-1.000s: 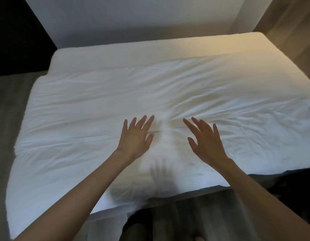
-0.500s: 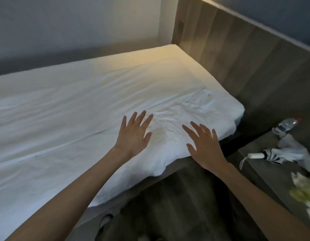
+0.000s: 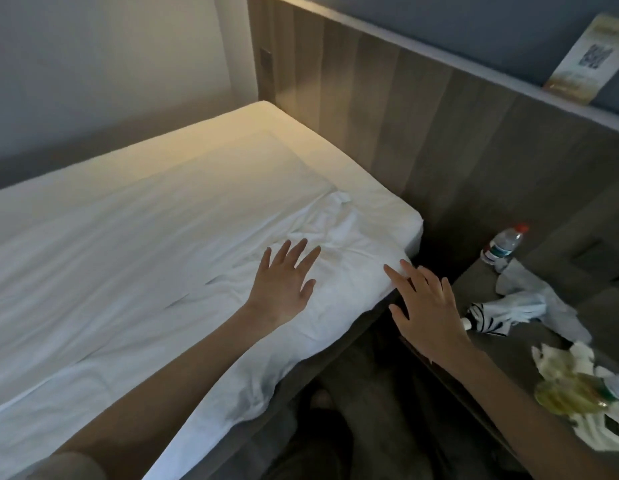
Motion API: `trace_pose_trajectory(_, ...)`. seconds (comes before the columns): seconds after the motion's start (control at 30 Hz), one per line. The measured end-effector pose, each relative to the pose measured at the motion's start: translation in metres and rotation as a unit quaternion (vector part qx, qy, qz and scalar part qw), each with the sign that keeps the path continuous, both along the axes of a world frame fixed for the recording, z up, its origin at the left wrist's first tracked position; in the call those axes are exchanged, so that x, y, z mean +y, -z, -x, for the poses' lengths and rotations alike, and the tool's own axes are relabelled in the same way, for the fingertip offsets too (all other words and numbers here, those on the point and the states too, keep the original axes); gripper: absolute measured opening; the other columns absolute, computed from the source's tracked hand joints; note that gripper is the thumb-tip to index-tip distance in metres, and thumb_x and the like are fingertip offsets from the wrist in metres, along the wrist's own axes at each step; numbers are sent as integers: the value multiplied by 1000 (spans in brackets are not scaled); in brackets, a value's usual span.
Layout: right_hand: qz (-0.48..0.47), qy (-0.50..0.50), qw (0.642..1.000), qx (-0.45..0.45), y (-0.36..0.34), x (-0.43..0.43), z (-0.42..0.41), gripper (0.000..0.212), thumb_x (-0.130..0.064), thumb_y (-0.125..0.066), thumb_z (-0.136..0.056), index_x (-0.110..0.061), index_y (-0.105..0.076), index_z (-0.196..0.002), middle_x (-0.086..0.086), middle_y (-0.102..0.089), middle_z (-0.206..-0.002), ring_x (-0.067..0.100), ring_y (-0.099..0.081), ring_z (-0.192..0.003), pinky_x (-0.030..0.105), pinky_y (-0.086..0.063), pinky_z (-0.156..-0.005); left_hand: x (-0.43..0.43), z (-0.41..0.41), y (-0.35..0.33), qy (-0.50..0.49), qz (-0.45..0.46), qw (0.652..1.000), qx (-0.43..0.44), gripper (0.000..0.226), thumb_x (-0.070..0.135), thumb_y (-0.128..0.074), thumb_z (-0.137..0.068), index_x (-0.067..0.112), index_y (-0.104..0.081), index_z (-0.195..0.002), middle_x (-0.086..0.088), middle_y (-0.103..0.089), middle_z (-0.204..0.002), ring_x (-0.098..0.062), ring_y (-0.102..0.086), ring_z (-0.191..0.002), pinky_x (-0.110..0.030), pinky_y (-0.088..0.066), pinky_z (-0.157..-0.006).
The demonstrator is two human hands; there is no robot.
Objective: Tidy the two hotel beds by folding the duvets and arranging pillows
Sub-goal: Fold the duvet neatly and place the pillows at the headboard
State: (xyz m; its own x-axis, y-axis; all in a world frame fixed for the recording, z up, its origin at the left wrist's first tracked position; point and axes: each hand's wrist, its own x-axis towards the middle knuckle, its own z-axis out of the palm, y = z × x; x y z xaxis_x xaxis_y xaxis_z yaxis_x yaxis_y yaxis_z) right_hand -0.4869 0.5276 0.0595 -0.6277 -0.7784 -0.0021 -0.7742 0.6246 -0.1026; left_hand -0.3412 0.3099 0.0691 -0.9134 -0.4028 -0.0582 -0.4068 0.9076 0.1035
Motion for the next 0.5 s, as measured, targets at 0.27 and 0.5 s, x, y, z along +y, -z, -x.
trace_pose_trajectory(0.27, -45, 39, 997, -59, 36, -40, 135, 64, -34, -49, -96, -33, -17, -152, 1, -19, -159, 28, -19, -144, 56, -23, -114, -57, 139, 46, -34, -57, 998, -19, 59, 38, -35, -102, 30, -9, -154, 0, -11, -162, -24, -11, -148, -46, -10, -119)
trace_pose_trajectory(0.5, -90, 52, 986, -129, 80, -84, 230, 64, -38, -50, -96, -31, -18, -152, 1, -16, -159, 30, -17, -143, 55, -26, -113, -69, 191, 101, -99, -139, 985, -35, 61, 37, -37, -101, 32, -8, -154, -2, -10, -162, -24, -11, -148, -46, -15, -119)
